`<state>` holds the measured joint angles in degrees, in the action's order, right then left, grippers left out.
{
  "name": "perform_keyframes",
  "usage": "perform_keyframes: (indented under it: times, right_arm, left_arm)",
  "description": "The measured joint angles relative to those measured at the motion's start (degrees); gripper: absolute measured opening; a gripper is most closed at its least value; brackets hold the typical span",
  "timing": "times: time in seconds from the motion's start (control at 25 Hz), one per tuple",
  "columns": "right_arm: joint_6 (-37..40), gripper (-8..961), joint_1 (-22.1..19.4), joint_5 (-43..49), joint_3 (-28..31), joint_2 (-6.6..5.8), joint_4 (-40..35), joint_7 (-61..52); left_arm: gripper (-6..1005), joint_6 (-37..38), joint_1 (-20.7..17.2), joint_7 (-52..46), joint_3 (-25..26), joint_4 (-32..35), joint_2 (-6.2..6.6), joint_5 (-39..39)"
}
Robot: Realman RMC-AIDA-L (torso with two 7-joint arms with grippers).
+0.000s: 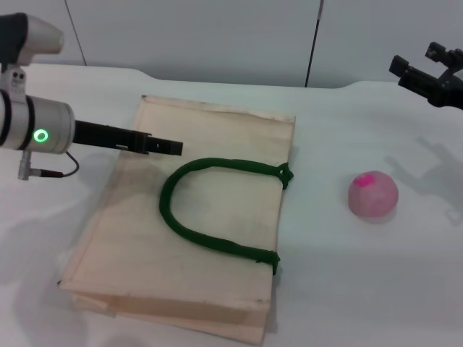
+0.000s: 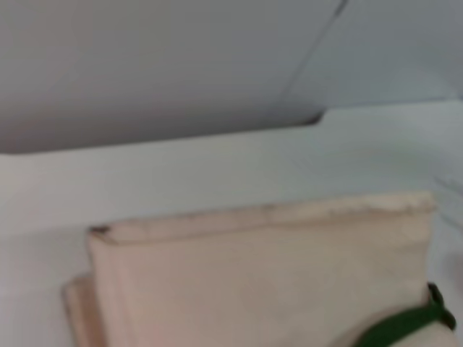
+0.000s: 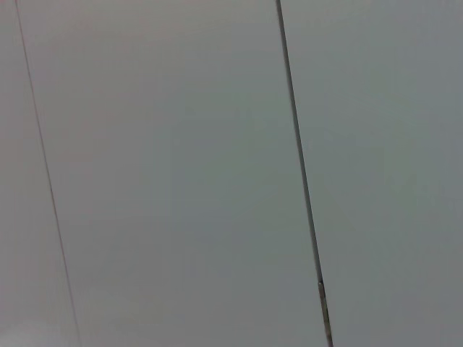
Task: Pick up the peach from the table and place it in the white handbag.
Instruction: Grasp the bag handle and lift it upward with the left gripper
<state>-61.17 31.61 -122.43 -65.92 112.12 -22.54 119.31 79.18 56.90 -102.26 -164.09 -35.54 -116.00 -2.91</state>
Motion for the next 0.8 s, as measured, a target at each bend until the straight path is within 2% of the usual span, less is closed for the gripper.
perform_keyframes:
  times: [0.44, 0.8]
  right_arm:
    - [0.0, 891, 0.1, -0.23, 0.0, 0.1, -0.05, -0.05]
    - [-0.3, 891, 0.02, -0.01, 1.41, 0.27, -0.05, -0.05]
  left_arm:
    - [666, -0.44, 2.68, -1.05, 0.0, 3.81, -0.03, 7.88]
    - [664, -5.0, 4.16, -4.1, 0.0, 7.86, 0.07, 13.99]
